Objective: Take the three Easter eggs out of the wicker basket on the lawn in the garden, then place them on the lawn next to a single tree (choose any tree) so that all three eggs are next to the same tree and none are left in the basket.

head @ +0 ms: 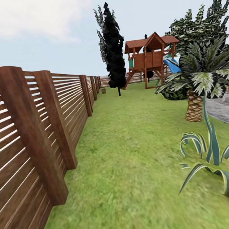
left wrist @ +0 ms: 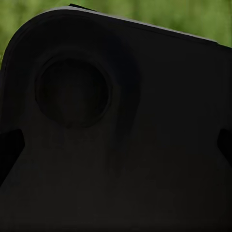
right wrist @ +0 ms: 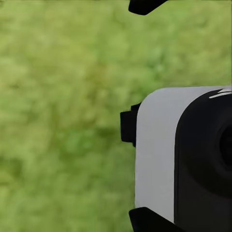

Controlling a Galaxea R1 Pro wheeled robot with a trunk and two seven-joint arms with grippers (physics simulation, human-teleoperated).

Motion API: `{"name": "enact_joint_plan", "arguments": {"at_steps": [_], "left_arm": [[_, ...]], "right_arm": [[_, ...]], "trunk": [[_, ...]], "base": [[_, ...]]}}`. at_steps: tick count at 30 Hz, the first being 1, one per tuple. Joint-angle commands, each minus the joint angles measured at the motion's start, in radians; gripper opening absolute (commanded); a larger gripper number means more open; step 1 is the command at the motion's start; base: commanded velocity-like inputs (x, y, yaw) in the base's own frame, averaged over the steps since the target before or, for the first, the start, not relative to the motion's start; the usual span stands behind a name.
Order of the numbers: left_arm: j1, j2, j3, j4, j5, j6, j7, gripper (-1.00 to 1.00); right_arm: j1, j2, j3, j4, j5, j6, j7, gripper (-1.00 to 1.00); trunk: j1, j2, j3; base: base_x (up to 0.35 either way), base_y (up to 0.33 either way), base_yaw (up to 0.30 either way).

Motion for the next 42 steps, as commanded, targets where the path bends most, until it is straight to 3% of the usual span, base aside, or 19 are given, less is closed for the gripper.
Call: {"name": "enact_joint_plan", "arguments": {"at_steps": [1, 14, 33, 42], "left_arm": [[0.0, 0.0, 0.003, -0.001, 0.011, 0.0, -0.005, 1.0], [0.0, 0.0, 0.003, -0.001, 0.011, 0.0, -0.004, 1.0], [0.0, -0.001, 0.003, -0.001, 0.011, 0.001, -0.001, 1.0], [0.0, -0.002, 0.003, -0.001, 0.011, 0.001, -0.002, 1.0]], "right_arm": [[-0.001, 0.0, -0.005, 0.001, 0.001, -0.004, 0.001, 1.0], [0.0, -0.001, -0.005, 0.001, 0.001, -0.004, 0.001, 1.0], [0.0, -0.001, -0.005, 0.001, 0.001, -0.004, 0.001, 1.0], [-0.001, 0.0, -0.005, 0.001, 0.001, -0.004, 0.001, 1.0]], "trunk": [[0.0, 0.0, -0.002], [0.0, 0.0, -0.018], [0.0, 0.0, -0.029], [0.0, 0.0, -0.029]], "base": [[0.256, 0.136, 0.0], [0.256, 0.135, -0.106], [0.248, 0.094, -0.239], [0.192, 0.008, -0.046]]}}
